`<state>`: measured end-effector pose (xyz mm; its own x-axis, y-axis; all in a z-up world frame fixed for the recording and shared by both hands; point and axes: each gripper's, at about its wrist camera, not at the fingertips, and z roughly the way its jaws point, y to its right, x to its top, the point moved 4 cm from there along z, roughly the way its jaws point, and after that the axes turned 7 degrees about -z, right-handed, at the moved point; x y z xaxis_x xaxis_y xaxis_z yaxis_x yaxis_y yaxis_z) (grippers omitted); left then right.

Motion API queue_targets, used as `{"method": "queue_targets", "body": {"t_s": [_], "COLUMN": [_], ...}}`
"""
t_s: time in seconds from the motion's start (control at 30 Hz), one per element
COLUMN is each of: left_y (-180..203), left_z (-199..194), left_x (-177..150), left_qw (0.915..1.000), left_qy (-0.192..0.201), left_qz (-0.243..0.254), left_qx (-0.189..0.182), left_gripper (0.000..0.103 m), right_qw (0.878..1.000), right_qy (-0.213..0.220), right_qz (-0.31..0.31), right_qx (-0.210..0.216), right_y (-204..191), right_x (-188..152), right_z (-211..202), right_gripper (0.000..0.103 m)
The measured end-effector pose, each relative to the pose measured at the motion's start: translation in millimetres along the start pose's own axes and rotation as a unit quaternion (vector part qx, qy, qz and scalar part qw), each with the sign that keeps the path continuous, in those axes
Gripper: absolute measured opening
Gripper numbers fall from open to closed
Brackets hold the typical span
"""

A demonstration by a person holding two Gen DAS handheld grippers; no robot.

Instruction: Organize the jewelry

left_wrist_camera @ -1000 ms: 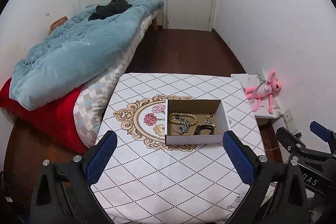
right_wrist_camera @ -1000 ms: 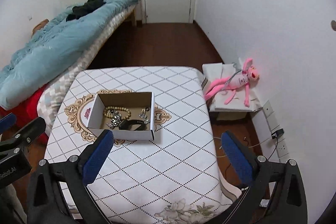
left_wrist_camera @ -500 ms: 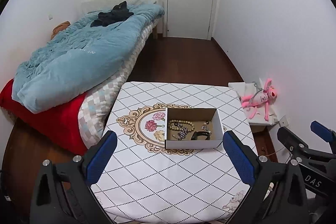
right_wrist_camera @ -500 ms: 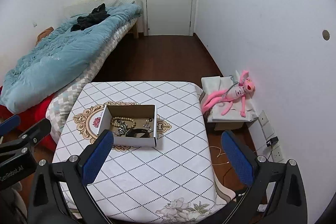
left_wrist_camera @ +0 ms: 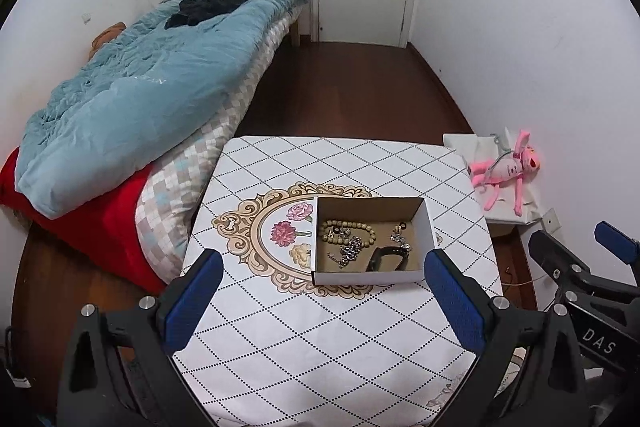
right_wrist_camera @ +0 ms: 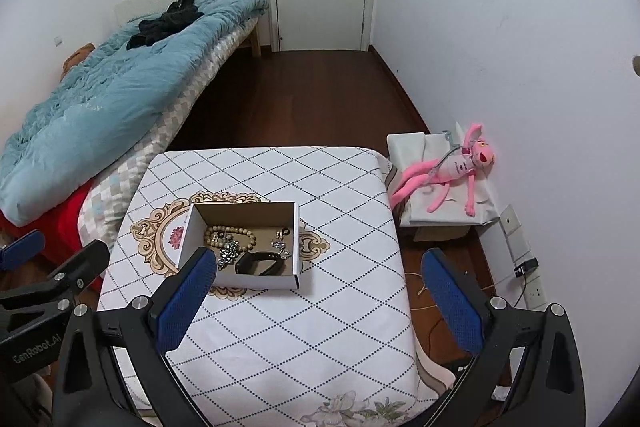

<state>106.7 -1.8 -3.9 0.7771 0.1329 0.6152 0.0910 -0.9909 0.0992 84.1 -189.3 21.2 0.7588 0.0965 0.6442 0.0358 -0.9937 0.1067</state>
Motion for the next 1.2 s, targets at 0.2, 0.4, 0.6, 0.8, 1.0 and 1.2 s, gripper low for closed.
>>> {"method": "queue_targets", "body": {"t_s": [0.2, 0.4, 0.6, 0.8, 1.0, 1.2], "left_y": [0, 1, 1, -3, -4, -5], "left_z": [18, 33, 40, 41, 43, 45], "left_x": [12, 15, 13, 13, 13, 10], "left_qw": [0.9998, 0.9991, 0.9985, 0.9985, 0.9983, 0.998], "left_qy": [-0.017, -0.039, -0.052, -0.053, -0.056, -0.06], "left_qz": [0.001, 0.007, 0.007, -0.003, -0.001, 0.0], "left_qx": [0.008, 0.011, 0.015, 0.017, 0.017, 0.019], "left_gripper": [0.103, 0.103, 0.103, 0.103, 0.103, 0.103], "right_qw": [1.0, 0.999, 0.998, 0.997, 0.997, 0.997], "right_qy": [-0.024, -0.042, -0.06, -0.071, -0.074, -0.078], "right_qz": [-0.006, -0.008, -0.014, -0.021, -0.023, -0.024], "right_qx": [0.001, 0.002, 0.006, 0.008, 0.008, 0.009], "right_y": [-1, -1, -4, -6, -7, -7], "right_x": [14, 22, 22, 20, 20, 15], "right_z": [29, 47, 59, 66, 68, 69], "right_gripper": [0.103, 0.103, 0.103, 0.103, 0.103, 0.103]}}
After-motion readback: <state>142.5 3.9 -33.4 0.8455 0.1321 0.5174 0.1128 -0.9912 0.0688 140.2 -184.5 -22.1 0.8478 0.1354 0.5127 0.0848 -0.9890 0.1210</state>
